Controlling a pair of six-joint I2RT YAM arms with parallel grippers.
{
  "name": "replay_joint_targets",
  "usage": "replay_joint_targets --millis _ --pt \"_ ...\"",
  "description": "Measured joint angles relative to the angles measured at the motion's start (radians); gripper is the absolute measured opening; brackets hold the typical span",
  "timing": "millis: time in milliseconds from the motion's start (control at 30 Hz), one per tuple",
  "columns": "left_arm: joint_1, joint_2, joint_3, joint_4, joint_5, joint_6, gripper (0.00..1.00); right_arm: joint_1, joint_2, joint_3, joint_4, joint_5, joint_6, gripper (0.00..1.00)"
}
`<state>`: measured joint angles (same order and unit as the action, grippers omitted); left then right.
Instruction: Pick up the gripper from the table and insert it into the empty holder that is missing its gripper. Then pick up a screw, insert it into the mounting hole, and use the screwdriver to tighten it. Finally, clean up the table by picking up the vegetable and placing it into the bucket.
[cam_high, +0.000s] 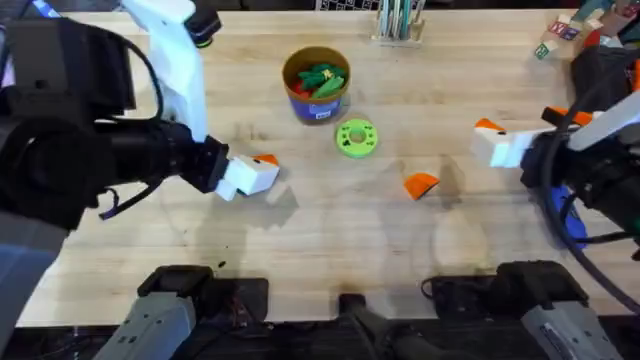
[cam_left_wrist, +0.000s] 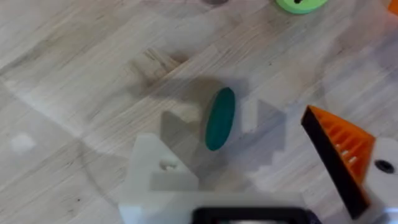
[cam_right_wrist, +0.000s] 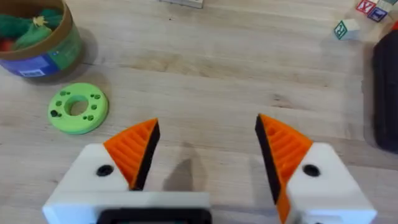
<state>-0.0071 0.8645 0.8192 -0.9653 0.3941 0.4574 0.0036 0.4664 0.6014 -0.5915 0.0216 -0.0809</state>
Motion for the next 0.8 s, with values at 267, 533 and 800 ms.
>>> replay_joint_targets --millis 267,533,800 --pt "-0.027 0.166 0.000 0.014 -0.084 0.017 0.620 0.000 0.000 0.000 0.000 0.000 -0.025 0.942" --pt "-0.211 0.075 0.000 -0.045 -0.107 0.025 0.867 0.000 0.000 0.000 0.000 0.000 -0.031 0.943" --pt "-0.407 -0.108 0.000 0.153 -0.090 0.026 0.985 0.000 0.000 0.000 -0.037 0.000 -0.032 0.942"
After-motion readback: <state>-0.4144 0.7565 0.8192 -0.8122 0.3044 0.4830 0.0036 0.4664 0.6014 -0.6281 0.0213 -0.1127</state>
